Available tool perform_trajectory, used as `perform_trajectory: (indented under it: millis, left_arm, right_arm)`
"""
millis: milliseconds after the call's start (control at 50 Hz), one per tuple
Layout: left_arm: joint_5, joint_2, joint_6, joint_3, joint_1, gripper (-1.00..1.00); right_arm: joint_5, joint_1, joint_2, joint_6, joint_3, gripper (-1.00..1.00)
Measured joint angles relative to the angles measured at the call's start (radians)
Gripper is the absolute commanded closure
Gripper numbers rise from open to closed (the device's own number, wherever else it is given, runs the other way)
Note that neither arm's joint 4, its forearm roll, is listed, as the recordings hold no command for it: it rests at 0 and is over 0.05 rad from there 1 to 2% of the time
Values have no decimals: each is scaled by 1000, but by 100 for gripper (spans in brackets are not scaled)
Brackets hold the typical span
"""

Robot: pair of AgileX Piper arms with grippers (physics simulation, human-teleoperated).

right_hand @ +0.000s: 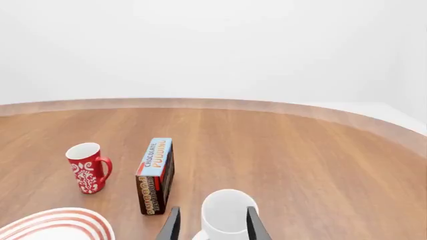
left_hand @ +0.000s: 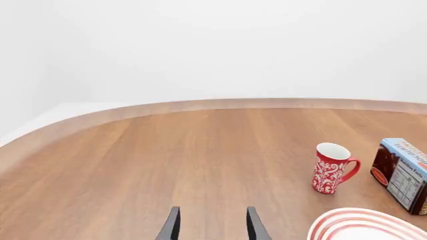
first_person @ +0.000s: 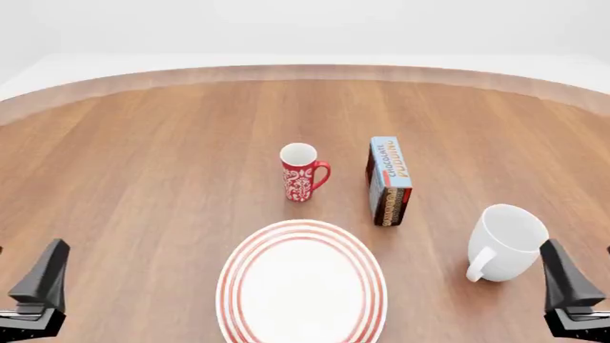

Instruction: Pick up the white mug and put it on the plate, and put the chocolate pudding to the right of the plate.

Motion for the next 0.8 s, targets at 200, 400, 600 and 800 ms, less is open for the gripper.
perform_trajectory:
  millis: [200,400,600,800]
  left_arm:
    - [-7,11,4,-2,0,-100]
    - [-1,10,10,-5,-2,-100]
    - [7,12,24,-14,-10,-100]
    - [4,34,42,-27,-21,-100]
  right_arm:
    - [2,0,1,-1,-2,-100]
    - [4,2,1,-2,-4,-100]
    - [2,1,2,-2,-5,-100]
    - [2,0,3,-3,-5,-100]
